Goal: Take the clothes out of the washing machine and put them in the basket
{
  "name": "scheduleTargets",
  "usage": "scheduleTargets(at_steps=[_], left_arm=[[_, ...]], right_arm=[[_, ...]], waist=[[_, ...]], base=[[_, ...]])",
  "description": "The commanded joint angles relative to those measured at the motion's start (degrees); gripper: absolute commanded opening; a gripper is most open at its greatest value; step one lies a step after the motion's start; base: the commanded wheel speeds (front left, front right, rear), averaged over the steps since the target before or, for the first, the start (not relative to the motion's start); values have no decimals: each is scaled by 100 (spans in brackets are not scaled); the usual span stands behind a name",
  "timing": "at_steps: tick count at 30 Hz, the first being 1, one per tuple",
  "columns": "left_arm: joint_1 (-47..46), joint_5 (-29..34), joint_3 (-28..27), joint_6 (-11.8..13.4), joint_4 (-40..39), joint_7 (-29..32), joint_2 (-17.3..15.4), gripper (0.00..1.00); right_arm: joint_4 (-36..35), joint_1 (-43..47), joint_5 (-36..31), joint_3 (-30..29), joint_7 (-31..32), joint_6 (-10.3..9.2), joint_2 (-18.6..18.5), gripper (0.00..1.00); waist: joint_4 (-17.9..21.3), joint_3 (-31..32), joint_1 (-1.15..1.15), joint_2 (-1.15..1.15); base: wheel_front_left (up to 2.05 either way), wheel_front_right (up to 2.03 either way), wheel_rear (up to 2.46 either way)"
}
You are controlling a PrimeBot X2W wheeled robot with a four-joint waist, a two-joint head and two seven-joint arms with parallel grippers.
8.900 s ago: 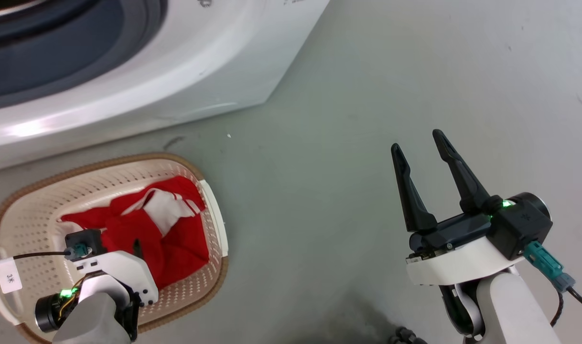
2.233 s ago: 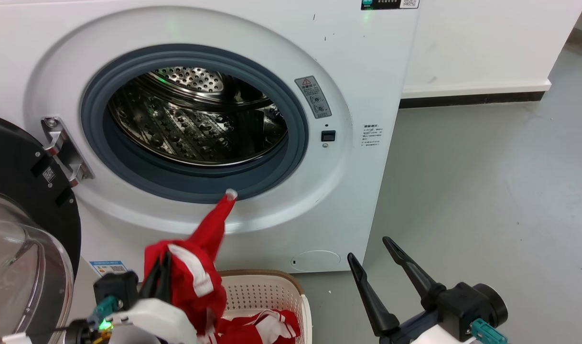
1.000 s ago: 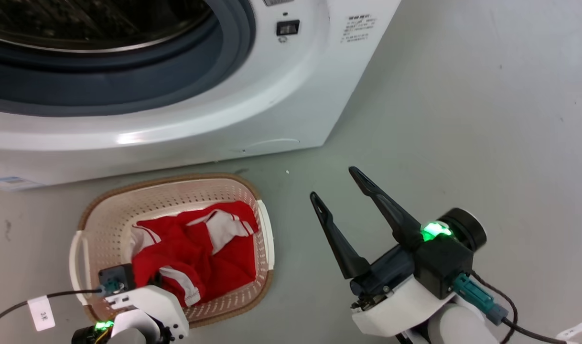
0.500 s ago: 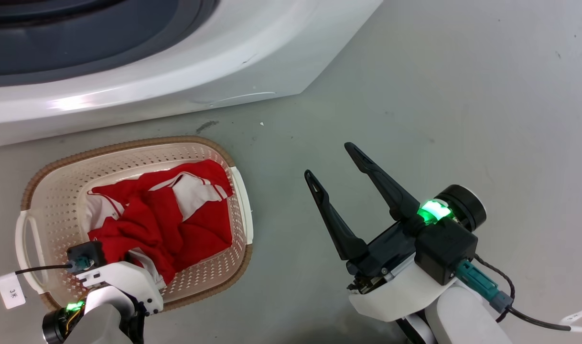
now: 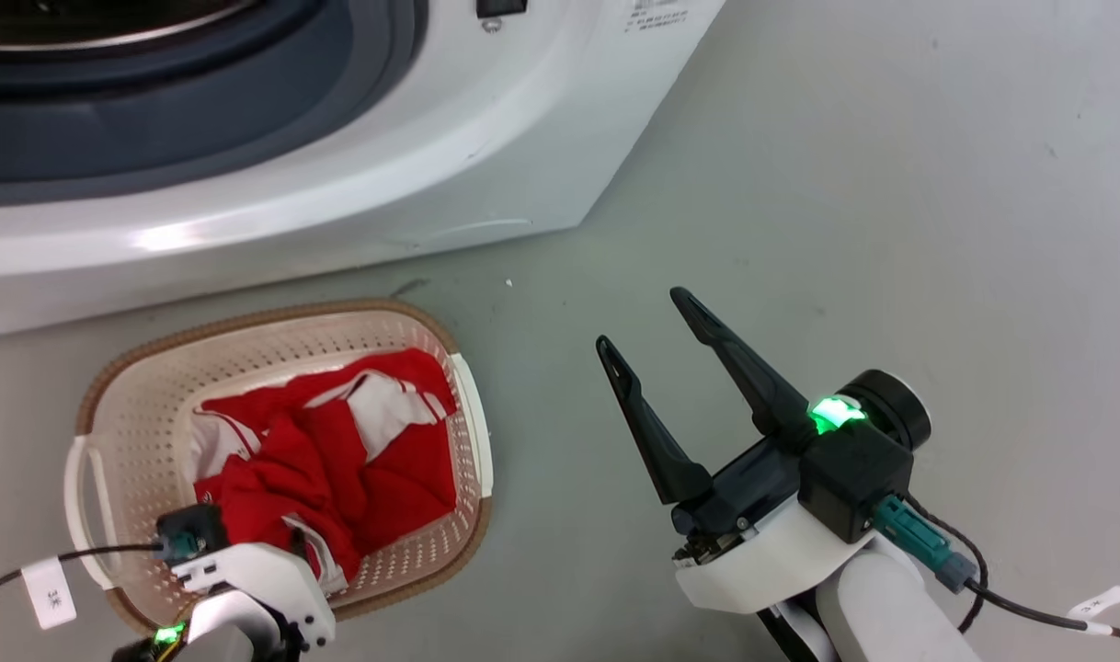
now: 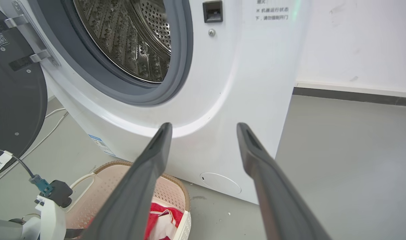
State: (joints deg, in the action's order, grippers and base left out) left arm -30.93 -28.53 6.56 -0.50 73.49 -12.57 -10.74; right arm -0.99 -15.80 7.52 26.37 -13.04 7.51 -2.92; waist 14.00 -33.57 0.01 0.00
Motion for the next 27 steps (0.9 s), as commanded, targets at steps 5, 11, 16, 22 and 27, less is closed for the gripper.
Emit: scheduleTargets(at_steps=[5,11,16,22,27], left_arm=[[397,-140,-60,-126,26,-87,126,100],[667,-73,34,-241,7,-207,181,100],[868,12,95,-251,-119,-261,129,100],[1263,226,7,-128,-1070,-266,87,100],[1656,534,-95,-46,-2165,-261,169,100]], right_arm=[[127,242,34,-65,19,-4,7,100],[155,618,54,-225,132,-4,6,100],[129,909,72,-324,265,-4,7,100],[107,1248,-5,-530,389,-4,7,100],[19,1516,-110,-688,492,-4,7,100]], waist=[[-122,878,-1,0],[-246,1659,-1,0],[-336,2141,-1,0],[-563,2650,-1,0],[-763,2970,-1,0]], base=[[0,0,0],[0,0,0],[0,0,0],[0,0,0],[0,0,0]])
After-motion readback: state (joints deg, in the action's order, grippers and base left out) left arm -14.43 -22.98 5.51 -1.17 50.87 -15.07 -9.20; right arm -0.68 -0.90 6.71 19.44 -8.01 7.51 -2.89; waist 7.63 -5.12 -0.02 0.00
